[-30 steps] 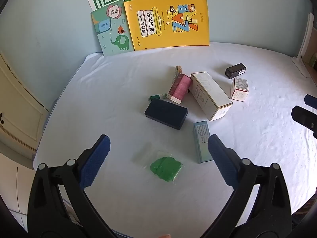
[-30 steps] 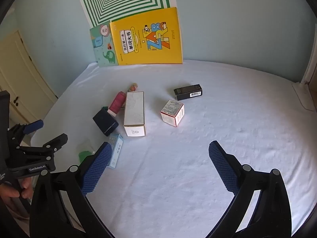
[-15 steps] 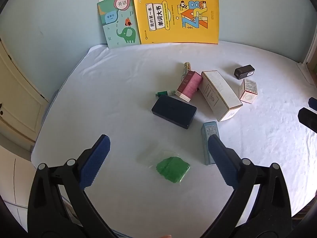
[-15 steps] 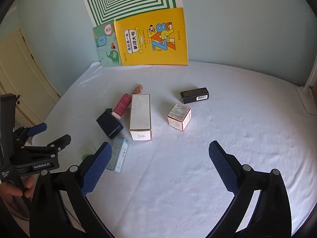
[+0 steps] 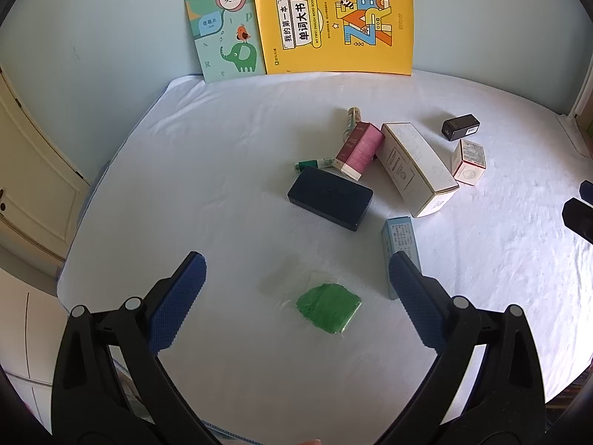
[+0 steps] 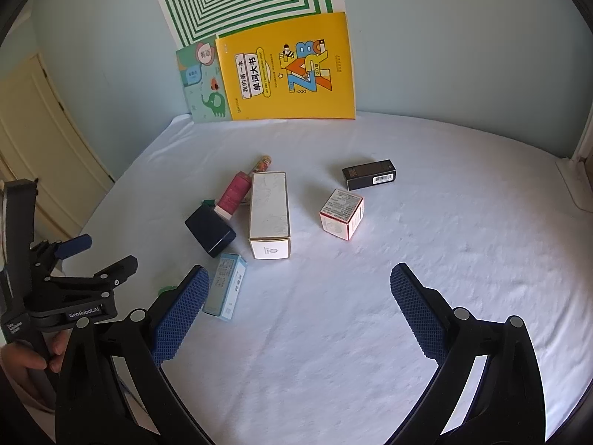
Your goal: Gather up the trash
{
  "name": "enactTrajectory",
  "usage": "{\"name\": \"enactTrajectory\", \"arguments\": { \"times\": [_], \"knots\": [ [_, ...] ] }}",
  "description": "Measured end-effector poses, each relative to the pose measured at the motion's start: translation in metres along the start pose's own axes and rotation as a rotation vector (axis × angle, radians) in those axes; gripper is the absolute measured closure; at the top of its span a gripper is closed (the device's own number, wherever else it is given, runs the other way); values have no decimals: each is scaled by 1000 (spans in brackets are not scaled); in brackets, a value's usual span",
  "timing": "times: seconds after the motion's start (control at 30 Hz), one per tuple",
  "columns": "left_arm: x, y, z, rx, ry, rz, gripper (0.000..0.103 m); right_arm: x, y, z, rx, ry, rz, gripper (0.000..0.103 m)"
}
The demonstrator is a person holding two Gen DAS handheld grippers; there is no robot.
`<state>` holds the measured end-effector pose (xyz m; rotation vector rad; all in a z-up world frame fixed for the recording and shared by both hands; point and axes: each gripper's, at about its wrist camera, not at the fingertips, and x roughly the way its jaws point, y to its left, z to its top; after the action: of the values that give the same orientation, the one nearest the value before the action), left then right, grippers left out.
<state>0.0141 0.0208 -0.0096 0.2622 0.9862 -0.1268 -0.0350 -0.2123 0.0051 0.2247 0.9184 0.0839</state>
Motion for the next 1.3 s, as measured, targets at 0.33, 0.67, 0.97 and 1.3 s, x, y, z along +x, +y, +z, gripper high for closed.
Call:
{"name": "enactTrajectory", "arguments": {
  "times": [0.33, 0.67, 0.97, 1.3],
  "knots": [
    [-2, 2, -4, -2, -9, -12, 6, -1, 3, -1, -4, -1, -2, 6],
    [-3, 5, -7, -9, -13, -16, 6, -1, 5, -1, -9, -4, 3, 6],
    [-1, 6, -8, -11, -8, -23, 6, -1, 5, -2, -7, -4, 5, 6],
    [1, 4, -9, -3, -5, -21, 7, -1, 4, -2, -3, -4, 7, 6]
  ]
}}
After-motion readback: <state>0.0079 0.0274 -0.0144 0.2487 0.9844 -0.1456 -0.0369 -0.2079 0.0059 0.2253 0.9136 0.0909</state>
